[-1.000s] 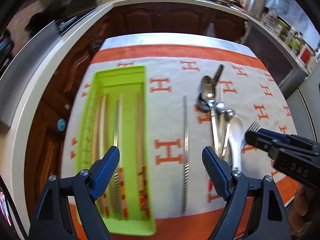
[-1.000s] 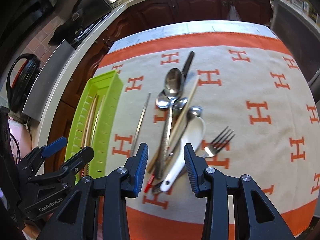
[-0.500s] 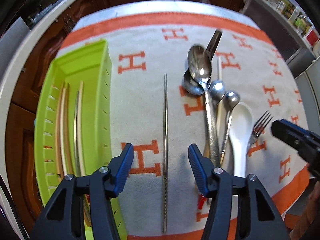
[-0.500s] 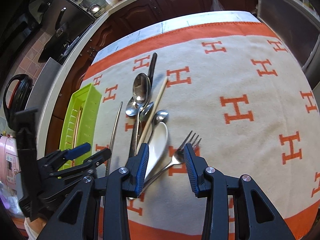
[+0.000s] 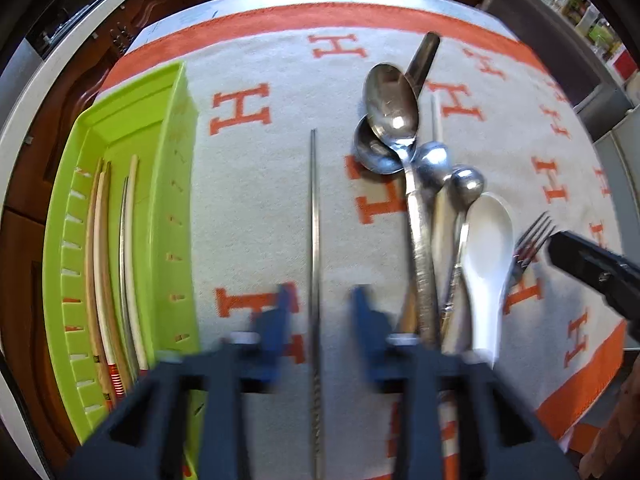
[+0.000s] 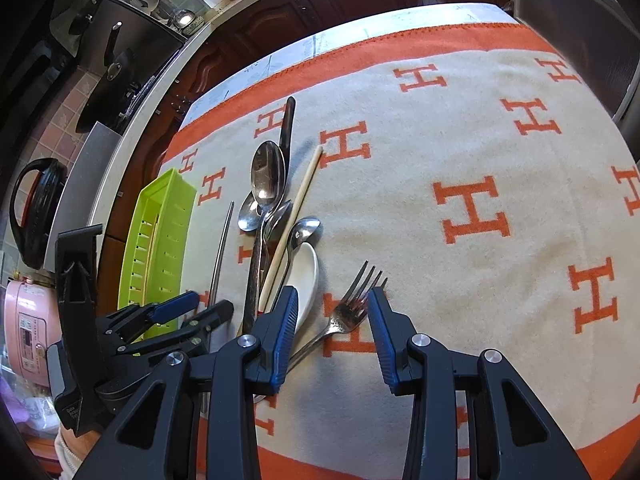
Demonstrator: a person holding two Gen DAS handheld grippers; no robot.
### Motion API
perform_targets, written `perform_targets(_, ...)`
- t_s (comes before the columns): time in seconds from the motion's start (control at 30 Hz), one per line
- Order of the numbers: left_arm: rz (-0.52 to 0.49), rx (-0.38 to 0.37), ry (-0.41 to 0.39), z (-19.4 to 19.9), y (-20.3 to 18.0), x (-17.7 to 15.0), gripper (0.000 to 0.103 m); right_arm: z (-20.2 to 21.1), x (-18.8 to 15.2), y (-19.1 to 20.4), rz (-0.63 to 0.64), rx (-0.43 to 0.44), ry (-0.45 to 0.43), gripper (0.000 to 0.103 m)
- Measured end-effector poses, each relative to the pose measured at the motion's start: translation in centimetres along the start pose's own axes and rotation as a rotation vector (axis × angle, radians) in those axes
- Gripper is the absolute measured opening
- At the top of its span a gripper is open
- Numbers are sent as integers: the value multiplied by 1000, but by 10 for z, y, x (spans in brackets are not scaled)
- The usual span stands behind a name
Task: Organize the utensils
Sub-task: 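Grasp the long metal chopstick from the pile with the left tool, then place the metal chopstick in the tray while the right tool reaches toward the white spoon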
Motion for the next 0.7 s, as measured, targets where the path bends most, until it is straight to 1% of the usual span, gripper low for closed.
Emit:
perform_targets(0.13, 24, -22, -18, 0, -4, 4, 4, -1, -1, -2, -33, 54, 9, 37)
perform_targets(0.33, 80, -121, -10, 9, 3, -3, 4, -6, -2, -1, -74, 121, 34, 37)
perform_targets(0.43, 77, -154, -32, 26, 1, -6, 4, -9, -2, 2, -92, 144, 43, 37)
perform_targets(0.53, 74, -169, -64, 45, 3, -7, 4, -12, -3, 4, -96, 152, 51, 37)
perform_targets(0.7, 78, -167, -131, 87, 18, 1, 4, -15, -4, 13, -86, 162, 61, 37)
Point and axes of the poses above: each gripper's, at about its wrist camera, not at the fingertips, and z roughly against the way its jaws point, y to its left, x to its top, the point moved 8 cm from there along -z, roughly the way its jaws point, and after that the axes turned 6 degrees about -x, right-handed, at the moved point
